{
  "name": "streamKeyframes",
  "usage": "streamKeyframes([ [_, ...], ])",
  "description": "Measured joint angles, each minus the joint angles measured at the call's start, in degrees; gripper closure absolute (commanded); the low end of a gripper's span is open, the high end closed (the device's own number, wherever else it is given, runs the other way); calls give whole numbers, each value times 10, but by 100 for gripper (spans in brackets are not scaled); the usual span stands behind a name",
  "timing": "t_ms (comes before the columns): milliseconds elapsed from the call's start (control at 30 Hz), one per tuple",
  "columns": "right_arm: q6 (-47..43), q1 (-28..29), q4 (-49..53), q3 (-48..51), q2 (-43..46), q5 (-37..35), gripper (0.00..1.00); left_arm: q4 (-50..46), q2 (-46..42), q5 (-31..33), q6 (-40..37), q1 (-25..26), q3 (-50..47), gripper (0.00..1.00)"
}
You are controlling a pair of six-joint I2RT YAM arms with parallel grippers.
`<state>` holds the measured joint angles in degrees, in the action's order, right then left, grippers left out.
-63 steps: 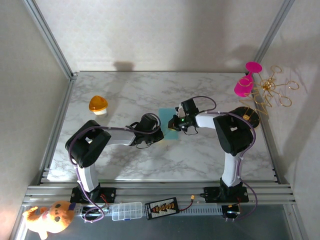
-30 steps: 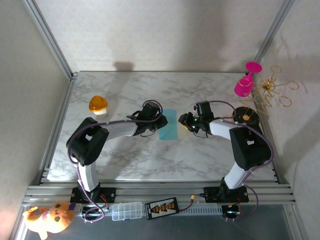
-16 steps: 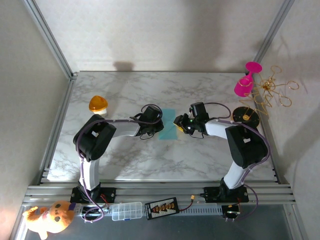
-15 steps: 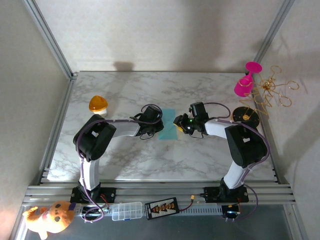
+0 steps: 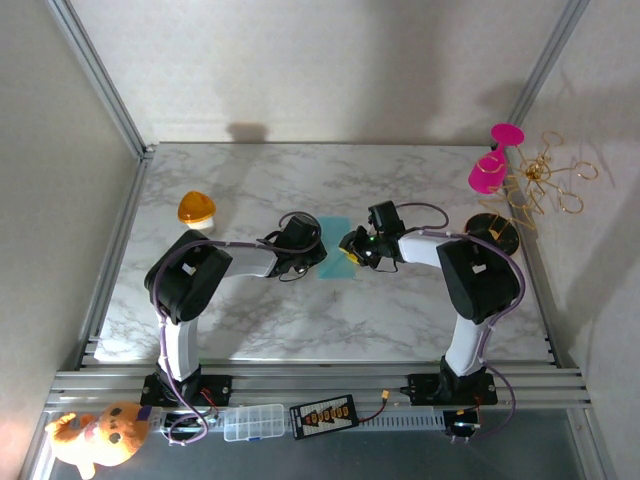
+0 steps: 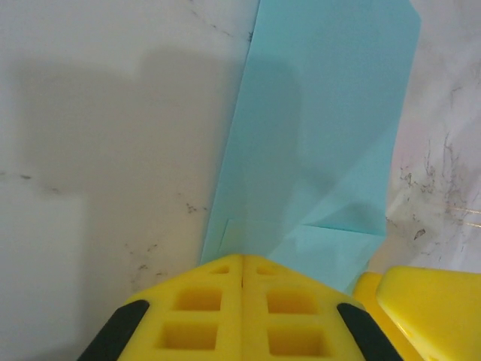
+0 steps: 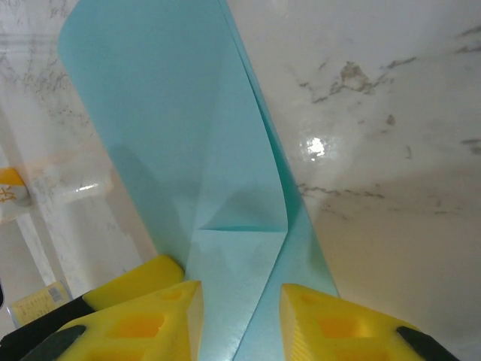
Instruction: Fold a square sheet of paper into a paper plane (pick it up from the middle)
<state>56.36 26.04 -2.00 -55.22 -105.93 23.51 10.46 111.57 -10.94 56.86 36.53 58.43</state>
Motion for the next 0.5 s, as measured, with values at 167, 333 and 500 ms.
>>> streamKeyframes([
  [167, -2, 1, 1, -11, -14, 2, 67, 4, 0, -2, 3, -1, -3, 96],
  [333, -2, 2, -6, -13, -18, 13, 68, 7, -1, -2, 4, -1, -5, 96],
  [500, -2, 2, -37, -9, -18, 43, 73, 9, -1, -6, 4, -3, -5, 96],
])
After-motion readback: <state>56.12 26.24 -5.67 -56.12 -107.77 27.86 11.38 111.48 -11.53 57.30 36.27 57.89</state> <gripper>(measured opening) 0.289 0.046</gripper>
